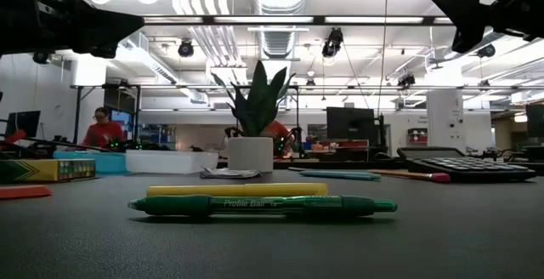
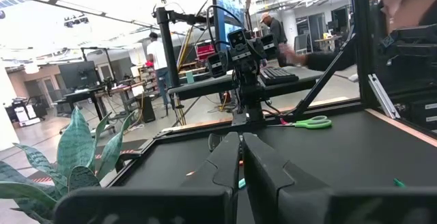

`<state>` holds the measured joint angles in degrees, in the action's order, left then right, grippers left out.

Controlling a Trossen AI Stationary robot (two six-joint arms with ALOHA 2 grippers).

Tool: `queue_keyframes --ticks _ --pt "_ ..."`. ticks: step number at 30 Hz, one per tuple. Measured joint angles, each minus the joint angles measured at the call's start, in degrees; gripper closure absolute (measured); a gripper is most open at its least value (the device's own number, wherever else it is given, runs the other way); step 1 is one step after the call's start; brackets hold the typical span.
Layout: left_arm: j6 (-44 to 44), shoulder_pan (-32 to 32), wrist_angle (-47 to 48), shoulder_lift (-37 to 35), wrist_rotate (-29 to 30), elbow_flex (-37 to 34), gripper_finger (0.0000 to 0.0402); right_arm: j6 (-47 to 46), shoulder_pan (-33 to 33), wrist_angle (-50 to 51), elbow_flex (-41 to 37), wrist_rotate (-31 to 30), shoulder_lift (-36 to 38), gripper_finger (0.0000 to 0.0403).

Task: Pack school essentials

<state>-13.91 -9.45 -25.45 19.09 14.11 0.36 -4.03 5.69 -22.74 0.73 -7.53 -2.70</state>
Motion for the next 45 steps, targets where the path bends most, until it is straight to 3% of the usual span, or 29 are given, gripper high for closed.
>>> queue_keyframes --ticks 36,41,43,45 --pt "0.0 0.0 0.0 0.0 0.0 0.0 0.0398 0.2 0.0 0.0 0.0 0.0 0.0 0.0197" --pt "0.0 0.0 0.0 0.0 0.0 0.0 0.0398 7.9 0.0 -0.1 0.0 0.0 0.0 0.0197" --pt "0.0 0.0 0.0 0.0 0.0 0.0 0.0398 3.3 0.0 -0.1 0.0 0.0 0.0 0.0197" --pt "0.0 0.0 0.0 0.0 0.0 0.0 0.0398 -7.5 0.0 -0.1 0.0 0.0 0.0 0.0197"
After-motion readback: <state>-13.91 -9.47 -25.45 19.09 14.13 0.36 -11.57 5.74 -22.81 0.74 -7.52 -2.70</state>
